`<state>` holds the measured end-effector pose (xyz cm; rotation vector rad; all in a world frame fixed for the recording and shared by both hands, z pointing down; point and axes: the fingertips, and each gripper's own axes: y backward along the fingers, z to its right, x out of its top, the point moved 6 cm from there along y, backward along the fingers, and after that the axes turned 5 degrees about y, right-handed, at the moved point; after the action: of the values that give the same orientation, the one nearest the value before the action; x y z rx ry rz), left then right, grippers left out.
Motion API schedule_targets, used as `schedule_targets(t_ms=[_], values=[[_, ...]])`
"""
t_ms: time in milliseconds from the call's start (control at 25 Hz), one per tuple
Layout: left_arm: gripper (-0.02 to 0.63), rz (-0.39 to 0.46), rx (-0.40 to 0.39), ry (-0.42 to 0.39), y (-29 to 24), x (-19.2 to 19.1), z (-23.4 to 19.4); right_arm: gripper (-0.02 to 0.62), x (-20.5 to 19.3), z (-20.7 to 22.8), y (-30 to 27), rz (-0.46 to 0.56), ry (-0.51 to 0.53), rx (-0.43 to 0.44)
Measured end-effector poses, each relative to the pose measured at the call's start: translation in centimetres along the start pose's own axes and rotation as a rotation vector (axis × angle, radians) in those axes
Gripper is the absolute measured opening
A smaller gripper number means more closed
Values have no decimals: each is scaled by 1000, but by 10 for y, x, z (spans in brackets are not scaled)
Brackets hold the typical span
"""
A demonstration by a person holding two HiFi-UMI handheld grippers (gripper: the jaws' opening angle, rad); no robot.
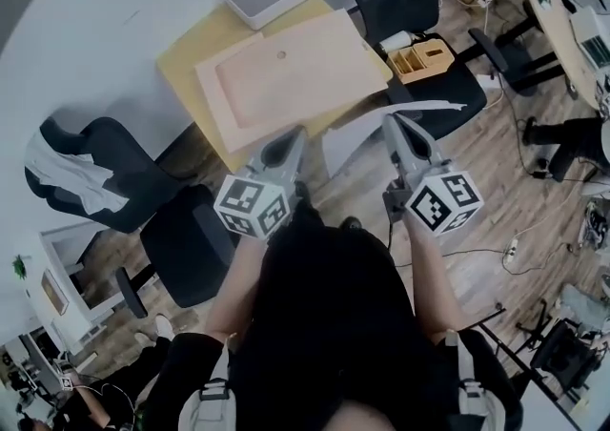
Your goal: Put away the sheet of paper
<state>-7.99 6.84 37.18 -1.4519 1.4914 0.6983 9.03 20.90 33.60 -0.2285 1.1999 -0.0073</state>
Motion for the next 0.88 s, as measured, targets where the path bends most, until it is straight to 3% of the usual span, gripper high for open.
schedule_targets(t_ms=[520,880], values=[[11,-33,-21,39,-5,18,-87,2,-9,-18,-93,-25,-22,-15],[11,7,105,84,4,31,-140,2,-9,-22,-169,-116,-17,97]])
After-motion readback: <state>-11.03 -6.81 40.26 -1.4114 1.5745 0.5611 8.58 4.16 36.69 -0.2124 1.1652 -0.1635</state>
